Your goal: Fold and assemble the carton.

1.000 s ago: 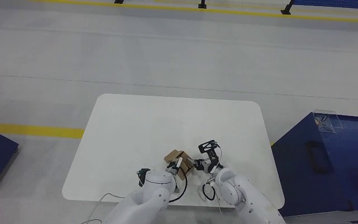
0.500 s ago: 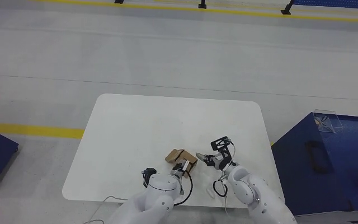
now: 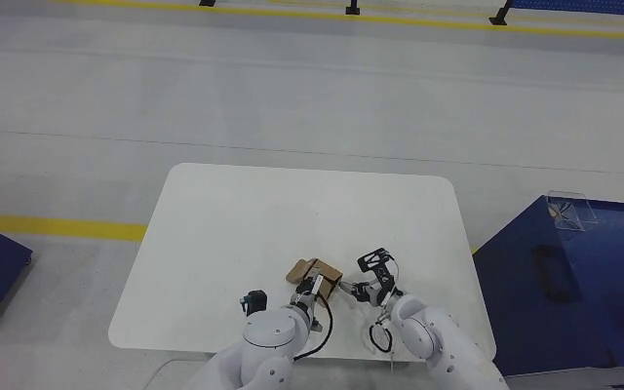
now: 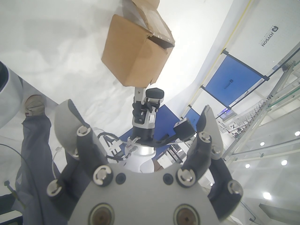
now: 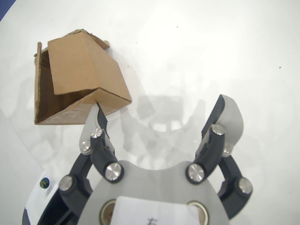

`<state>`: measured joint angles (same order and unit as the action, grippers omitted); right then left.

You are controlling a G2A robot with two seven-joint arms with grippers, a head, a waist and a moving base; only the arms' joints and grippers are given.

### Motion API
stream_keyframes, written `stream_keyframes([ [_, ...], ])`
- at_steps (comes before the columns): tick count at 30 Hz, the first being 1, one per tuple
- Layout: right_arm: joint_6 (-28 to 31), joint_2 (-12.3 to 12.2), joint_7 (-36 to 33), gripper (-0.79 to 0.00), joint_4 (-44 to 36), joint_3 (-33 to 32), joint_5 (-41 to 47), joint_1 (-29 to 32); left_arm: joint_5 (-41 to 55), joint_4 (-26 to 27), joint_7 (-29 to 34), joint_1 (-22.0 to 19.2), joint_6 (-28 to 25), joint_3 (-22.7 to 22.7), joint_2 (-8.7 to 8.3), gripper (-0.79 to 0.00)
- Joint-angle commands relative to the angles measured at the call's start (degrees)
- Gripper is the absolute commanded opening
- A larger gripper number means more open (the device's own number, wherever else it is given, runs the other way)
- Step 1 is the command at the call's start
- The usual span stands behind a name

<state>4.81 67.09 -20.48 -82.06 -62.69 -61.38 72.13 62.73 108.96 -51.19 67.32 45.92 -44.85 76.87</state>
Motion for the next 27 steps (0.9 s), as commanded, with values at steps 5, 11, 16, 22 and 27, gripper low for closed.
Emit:
stream_keyframes([
  [5,-5.96,2.36,1.56,0.0,6.47,3.95,3.68,-6.59,-1.45,0.12,2.17,1.07,0.82,-0.2,0.14,0.0],
  [11,-9.33,4.64,3.38,0.0,11.22,7.23,7.72,-11.15,-1.84,-0.9,4.26,0.56,1.9,0.02,0.63,0.0],
  [16,-11.61,5.29,2.56,0.0,12.74,6.67,11.53,-11.83,-1.84,-0.9,4.26,0.56,1.9,0.02,0.63,0.0],
  [22,-10.82,5.21,2.11,0.0,11.75,4.06,16.2,-11.3,-7.75,-0.75,8.07,2.97,-11.76,-3.92,0.19,0.0],
  [27,-6.28,4.74,7.19,0.0,5.72,-1.19,23.82,-7.15,-24.74,-2.04,18.18,10.58,-31.79,-4.29,-1.07,0.0],
])
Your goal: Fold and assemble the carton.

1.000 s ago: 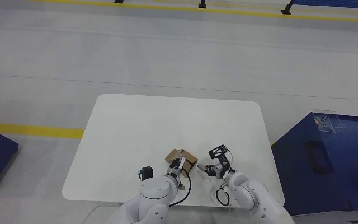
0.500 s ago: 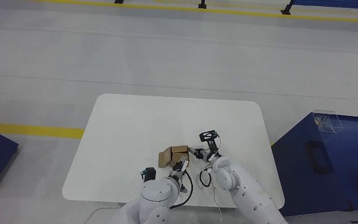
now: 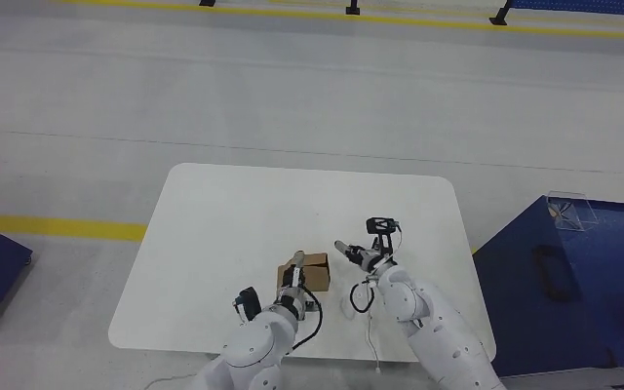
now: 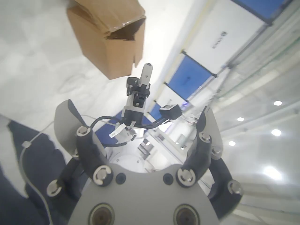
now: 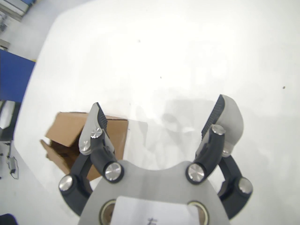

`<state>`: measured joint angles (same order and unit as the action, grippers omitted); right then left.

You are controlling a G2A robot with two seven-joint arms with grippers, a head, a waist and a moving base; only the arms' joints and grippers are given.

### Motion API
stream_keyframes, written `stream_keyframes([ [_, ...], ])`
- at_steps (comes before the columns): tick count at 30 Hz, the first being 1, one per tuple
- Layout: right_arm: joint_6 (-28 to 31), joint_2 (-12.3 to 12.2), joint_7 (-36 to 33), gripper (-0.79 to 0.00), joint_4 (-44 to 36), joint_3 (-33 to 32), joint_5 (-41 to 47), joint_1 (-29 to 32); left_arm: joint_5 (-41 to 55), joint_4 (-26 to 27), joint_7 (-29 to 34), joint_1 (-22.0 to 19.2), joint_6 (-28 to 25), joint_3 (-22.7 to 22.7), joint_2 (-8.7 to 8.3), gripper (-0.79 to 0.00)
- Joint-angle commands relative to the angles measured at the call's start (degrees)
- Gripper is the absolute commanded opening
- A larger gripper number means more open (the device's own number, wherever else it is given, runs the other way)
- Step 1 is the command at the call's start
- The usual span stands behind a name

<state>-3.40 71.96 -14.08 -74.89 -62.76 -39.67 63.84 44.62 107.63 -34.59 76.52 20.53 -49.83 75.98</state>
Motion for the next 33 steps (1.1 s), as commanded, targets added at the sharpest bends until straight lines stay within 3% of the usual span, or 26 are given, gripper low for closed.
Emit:
stream_keyframes([
  [1,3.26,-0.22,0.87,0.0,-2.31,-1.91,3.59,1.85,-9.58,-0.98,3.11,2.17,-9.12,1.5,-0.23,0.0],
  [9,3.81,-0.28,1.01,0.0,-2.54,-1.62,2.02,2.04,-9.58,-0.98,3.11,2.17,-9.12,1.5,-0.23,0.0],
  [12,-1.43,-0.23,9.65,0.0,-5.39,0.14,-9.51,3.42,-7.51,-1.93,4.77,3.67,-11.66,0.58,-0.1,0.0],
  [15,-3.67,0.19,14.48,0.0,-7.53,2.77,-14.93,5.32,-8.51,-5.7,4.49,5.54,-18.84,0.13,0.23,0.0],
  [20,-5.64,0.85,17.35,0.0,-6.01,6.68,-23.62,5.24,-7.61,-13.41,6.87,7.38,-37.15,0.15,1.38,0.0],
  [22,-5.72,1.23,17.79,0.0,-5.04,7.73,-24.6,4.75,-7.09,-16.47,7.05,6.78,-41.0,0.79,2.05,0.0],
  [26,-7.9,1.9,18.5,0.0,-3.4,9.61,-28.74,3.79,-7.26,-21.87,4.81,3.83,-43.6,2.81,3.73,0.0],
  [33,-9.26,2.7,17.77,0.0,-1.48,11.37,-34.04,2.63,-6.51,-28.23,-1.91,-1.93,-42.48,4.48,6.64,0.0],
])
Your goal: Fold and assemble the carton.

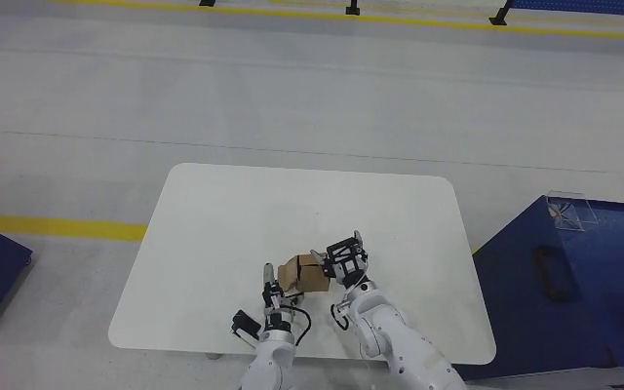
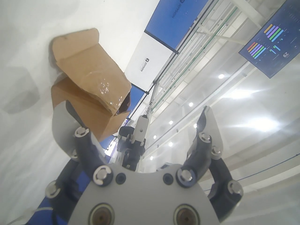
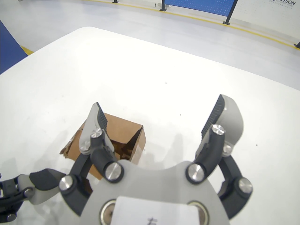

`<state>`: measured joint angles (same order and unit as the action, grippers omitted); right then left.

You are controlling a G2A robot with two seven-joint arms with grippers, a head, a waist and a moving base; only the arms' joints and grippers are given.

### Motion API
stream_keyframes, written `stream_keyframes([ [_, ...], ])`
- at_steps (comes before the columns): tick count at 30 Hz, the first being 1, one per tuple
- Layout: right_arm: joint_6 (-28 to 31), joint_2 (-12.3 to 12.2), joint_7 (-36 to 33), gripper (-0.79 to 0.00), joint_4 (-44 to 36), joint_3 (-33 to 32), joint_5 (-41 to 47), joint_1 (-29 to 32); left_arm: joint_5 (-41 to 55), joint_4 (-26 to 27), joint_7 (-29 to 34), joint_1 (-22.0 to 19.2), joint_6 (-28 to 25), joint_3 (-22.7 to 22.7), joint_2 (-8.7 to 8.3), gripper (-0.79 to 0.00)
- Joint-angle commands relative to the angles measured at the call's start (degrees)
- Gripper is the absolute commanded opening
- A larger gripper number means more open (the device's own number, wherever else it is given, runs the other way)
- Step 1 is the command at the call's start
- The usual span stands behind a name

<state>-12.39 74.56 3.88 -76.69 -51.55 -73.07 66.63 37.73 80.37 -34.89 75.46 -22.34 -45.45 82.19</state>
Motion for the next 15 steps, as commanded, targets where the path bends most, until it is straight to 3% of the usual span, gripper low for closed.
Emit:
stream_keyframes([
  [1,-0.37,0.23,-0.5,0.0,0.63,0.39,-1.1,-0.32,0.53,-1.79,-2.58,-1.6,0.89,0.34,0.85,0.0],
  [10,-1.31,1.27,-1.45,0.0,3.39,1.5,-4.33,-1.11,0.55,-7.49,-5.17,-4.55,1.7,-0.4,3.08,0.0],
  [15,-1.09,1.65,-2.04,0.0,4.14,1.49,-5.65,-1.3,-1.24,-7.87,-5.61,-4.73,0.99,-2.12,3.58,0.0],
])
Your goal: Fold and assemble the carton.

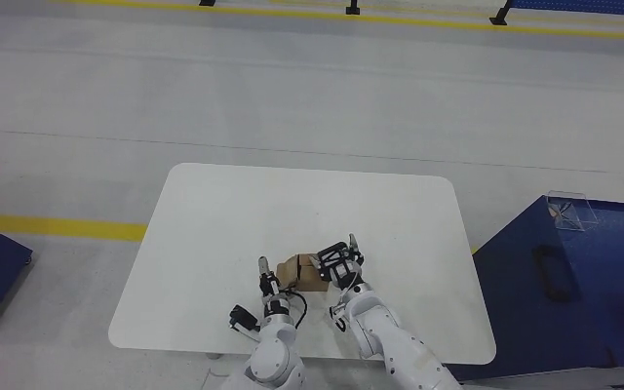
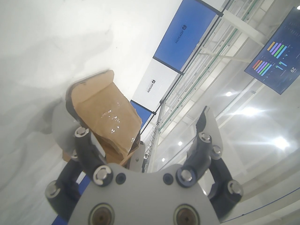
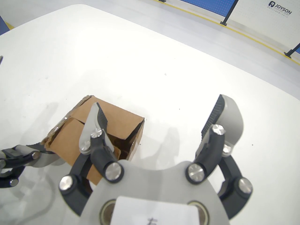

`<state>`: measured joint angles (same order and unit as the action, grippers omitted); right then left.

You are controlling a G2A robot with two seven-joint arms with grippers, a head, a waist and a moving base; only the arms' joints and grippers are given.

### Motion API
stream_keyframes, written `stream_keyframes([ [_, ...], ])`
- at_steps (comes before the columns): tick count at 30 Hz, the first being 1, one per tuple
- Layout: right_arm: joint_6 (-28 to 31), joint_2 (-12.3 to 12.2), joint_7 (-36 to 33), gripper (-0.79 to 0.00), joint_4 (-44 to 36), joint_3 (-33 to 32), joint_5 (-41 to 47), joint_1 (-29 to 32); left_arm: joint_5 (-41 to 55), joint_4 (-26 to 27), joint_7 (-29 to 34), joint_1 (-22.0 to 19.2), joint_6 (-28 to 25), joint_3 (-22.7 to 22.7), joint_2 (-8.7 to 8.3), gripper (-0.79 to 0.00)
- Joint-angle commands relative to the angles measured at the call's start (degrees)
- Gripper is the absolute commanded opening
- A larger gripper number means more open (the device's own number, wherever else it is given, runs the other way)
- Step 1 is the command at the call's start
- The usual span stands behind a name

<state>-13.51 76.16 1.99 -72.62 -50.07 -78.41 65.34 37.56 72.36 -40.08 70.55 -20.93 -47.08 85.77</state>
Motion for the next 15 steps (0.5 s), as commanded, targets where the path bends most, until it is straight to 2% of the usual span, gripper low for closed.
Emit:
stream_keyframes([
  [1,0.04,0.13,-0.22,0.0,0.07,0.03,-0.53,0.09,-2.14,0.51,-0.92,0.56,-0.69,-0.8,0.02,0.0],
  [8,0.28,0.68,-0.75,0.0,1.08,0.32,-2.28,0.25,-9.07,4.07,-2.46,3.42,-1.17,-4.26,-0.26,0.0],
  [15,0.81,1.2,-0.87,0.0,1.79,0.16,-3.23,0.23,-18.63,10.38,-3.11,6.36,0.6,-5.45,-0.31,0.0],
])
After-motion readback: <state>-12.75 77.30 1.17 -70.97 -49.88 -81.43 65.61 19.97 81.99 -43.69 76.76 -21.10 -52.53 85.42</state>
